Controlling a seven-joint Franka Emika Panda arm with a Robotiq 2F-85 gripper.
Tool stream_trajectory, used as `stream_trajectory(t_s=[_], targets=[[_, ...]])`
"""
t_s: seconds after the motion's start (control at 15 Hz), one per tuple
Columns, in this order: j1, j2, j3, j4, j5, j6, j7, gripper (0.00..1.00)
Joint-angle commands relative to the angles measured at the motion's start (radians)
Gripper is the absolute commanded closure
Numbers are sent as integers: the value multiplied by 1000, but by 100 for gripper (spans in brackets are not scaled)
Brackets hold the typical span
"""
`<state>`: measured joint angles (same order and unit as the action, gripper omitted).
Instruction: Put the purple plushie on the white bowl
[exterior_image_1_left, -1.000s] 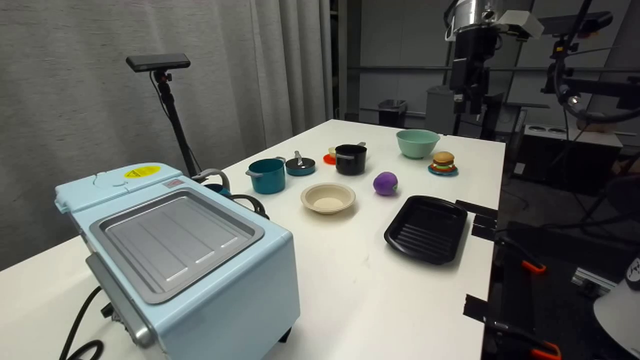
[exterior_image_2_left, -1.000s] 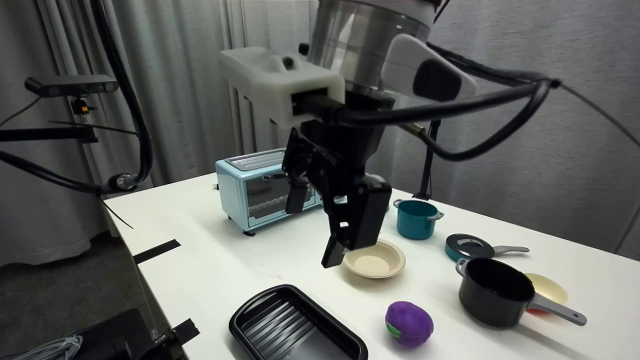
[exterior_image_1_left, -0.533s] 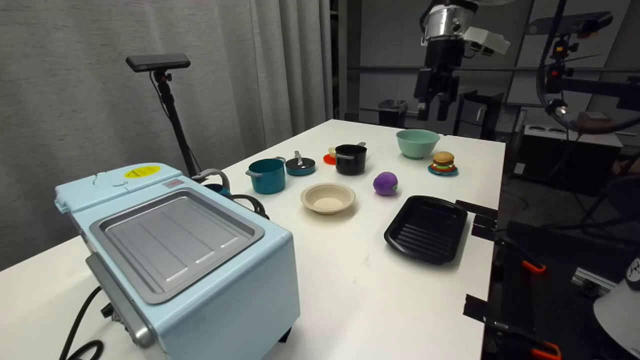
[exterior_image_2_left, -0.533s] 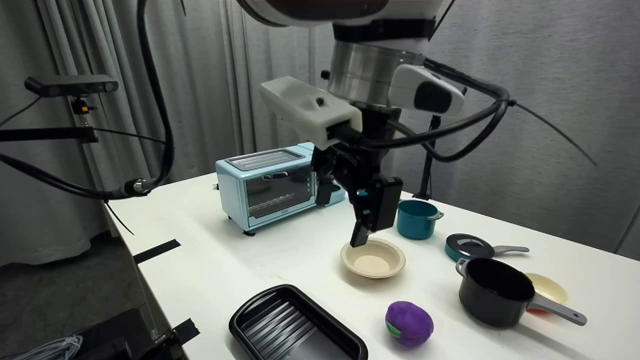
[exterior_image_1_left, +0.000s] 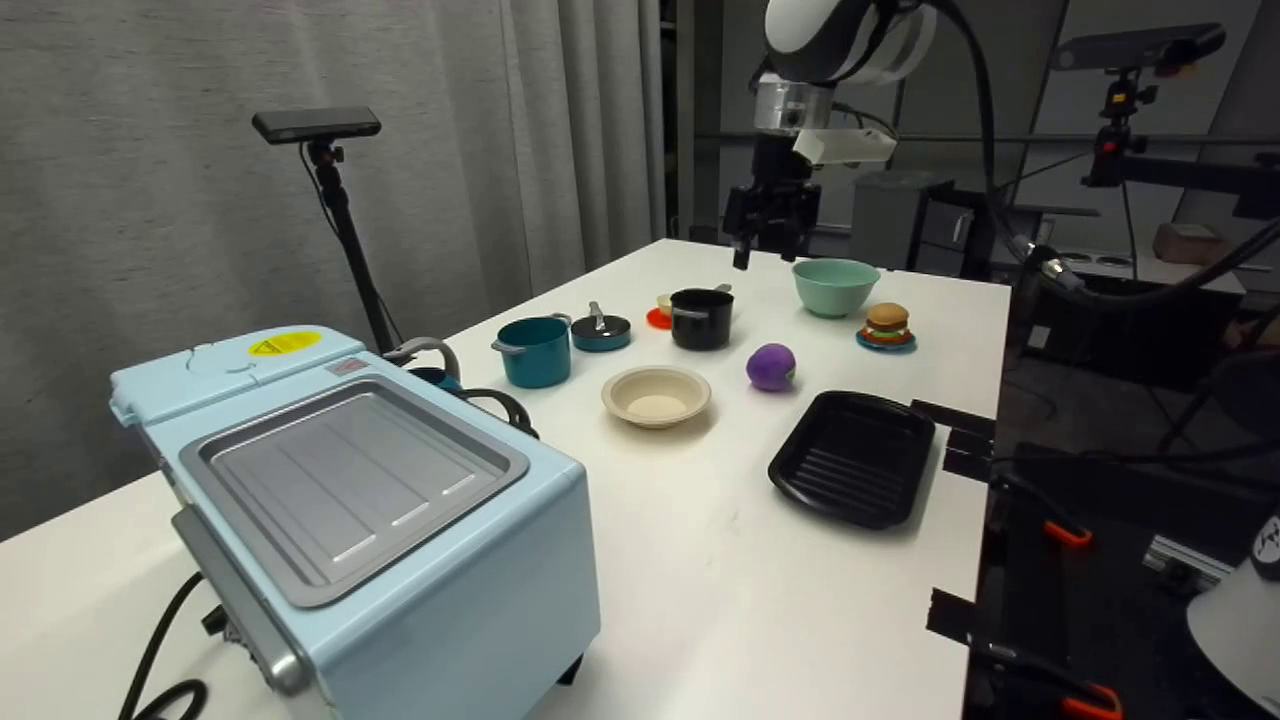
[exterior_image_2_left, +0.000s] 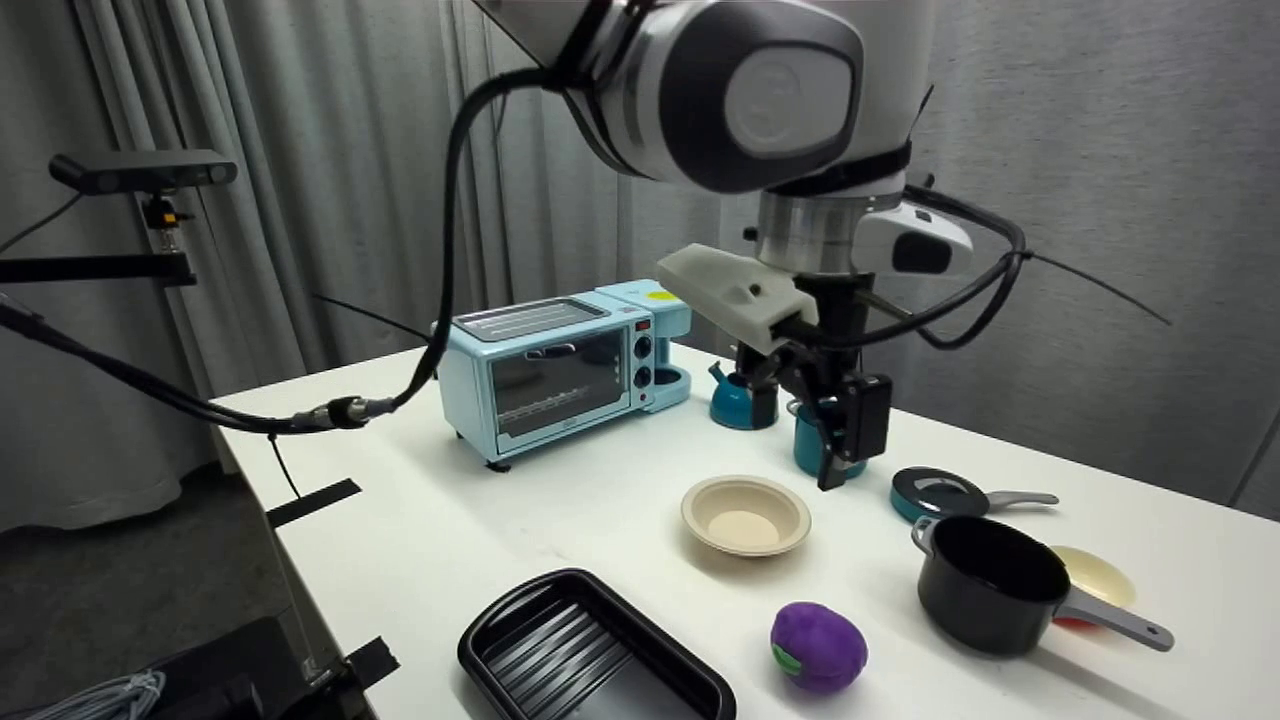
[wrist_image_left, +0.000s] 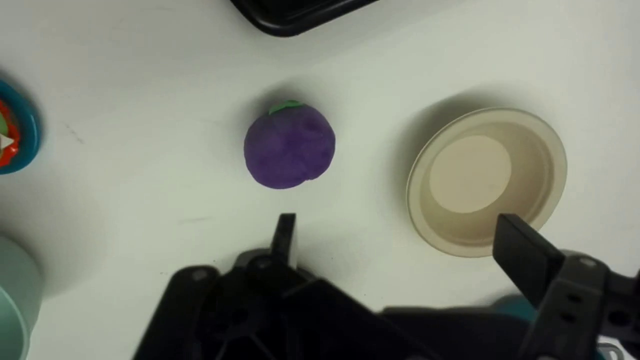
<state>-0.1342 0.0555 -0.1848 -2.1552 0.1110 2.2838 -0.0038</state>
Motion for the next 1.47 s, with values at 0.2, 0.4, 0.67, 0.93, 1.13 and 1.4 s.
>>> stream_trajectory(t_s=[0.2, 0.4, 0.67, 0.93, 1.13, 1.4], targets=[[-36, 301, -16, 206, -68, 53, 88, 0], [-51, 405, -18, 250, -81, 53, 71, 0], [-62, 503, -13, 296, -92, 29, 66, 0], [-58, 528, -4, 286, -94, 0, 57, 0], [-54, 520, 8, 279, -86, -26, 59, 0], [-36, 497, -3, 266, -108, -15, 78, 42]])
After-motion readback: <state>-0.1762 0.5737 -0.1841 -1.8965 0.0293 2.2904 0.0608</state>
